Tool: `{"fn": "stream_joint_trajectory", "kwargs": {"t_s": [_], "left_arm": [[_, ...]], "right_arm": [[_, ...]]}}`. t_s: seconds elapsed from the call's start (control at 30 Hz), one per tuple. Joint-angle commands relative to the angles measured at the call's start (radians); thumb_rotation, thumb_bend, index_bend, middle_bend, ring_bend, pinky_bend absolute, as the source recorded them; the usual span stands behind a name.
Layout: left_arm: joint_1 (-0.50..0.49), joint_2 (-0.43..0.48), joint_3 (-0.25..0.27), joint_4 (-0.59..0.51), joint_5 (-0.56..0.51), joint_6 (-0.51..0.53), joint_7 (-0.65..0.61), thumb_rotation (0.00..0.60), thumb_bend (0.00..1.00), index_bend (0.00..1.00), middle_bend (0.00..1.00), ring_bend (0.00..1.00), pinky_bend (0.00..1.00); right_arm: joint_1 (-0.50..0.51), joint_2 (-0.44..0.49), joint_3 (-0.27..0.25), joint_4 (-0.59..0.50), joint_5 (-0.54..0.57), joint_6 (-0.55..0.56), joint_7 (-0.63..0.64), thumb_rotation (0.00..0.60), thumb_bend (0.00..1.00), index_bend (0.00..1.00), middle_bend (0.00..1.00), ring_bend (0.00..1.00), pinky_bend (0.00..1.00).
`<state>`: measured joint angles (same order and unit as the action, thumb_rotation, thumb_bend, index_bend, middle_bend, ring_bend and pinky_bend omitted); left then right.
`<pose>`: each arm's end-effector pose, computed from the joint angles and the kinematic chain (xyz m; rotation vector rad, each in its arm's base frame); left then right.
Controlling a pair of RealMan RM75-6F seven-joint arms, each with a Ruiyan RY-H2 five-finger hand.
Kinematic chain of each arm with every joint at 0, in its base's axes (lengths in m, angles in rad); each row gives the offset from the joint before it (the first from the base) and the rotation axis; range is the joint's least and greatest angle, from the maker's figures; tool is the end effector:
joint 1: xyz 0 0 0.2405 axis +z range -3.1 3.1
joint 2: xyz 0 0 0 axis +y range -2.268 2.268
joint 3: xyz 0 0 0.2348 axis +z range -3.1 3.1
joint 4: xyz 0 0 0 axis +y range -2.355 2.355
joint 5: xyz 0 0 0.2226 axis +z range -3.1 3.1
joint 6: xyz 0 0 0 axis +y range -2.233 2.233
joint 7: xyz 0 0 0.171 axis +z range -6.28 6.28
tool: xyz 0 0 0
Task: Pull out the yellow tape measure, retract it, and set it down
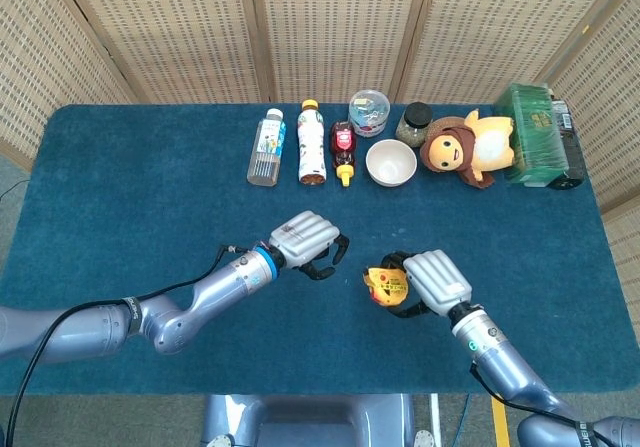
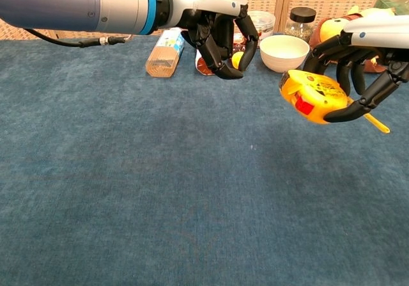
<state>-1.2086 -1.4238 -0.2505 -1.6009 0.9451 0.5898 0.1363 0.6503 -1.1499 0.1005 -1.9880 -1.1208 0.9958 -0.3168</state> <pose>0.0393 0.3632 -0.0506 -2.3183 -1.0421 -1.0285 -0.1195 -0.2920 0.0343 1.9162 -1.0872 0.9275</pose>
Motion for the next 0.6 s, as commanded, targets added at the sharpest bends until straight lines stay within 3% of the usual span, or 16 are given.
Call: {"fn": "stream_joint_trajectory", "kwargs": {"t_s": [0.03, 0.23, 0.6], "left_arm": [[-0.003, -0.007, -0.002, 0.006, 0.004, 0.000, -0.013, 0.570, 0.32, 0.53, 1.00, 1.00, 0.99], [-0.007, -0.006, -0.008, 0.005, 0.016, -0.016, -0.048, 0.553, 0.27, 0.51, 1.00, 1.00, 0.99], [-0.014, -0.009, -0.006, 0.015, 0.030, -0.023, -0.082, 0.543, 0.26, 0.49, 1.00, 1.00, 0.99]], "right_arm": [[0.001, -0.001, 0.000, -0.006, -0.007, -0.001, 0.003, 0.504, 0.24, 0.47, 0.50, 0.52, 0.50], [0.003, -0.005, 0.003, -0.005, -0.006, 0.000, 0.003, 0.503, 0.24, 0.47, 0.50, 0.52, 0.50], [0.001, -0.002, 0.007, -0.017, -0.012, 0.007, 0.006, 0.505, 0.24, 0.47, 0.50, 0.52, 0.50]]}}
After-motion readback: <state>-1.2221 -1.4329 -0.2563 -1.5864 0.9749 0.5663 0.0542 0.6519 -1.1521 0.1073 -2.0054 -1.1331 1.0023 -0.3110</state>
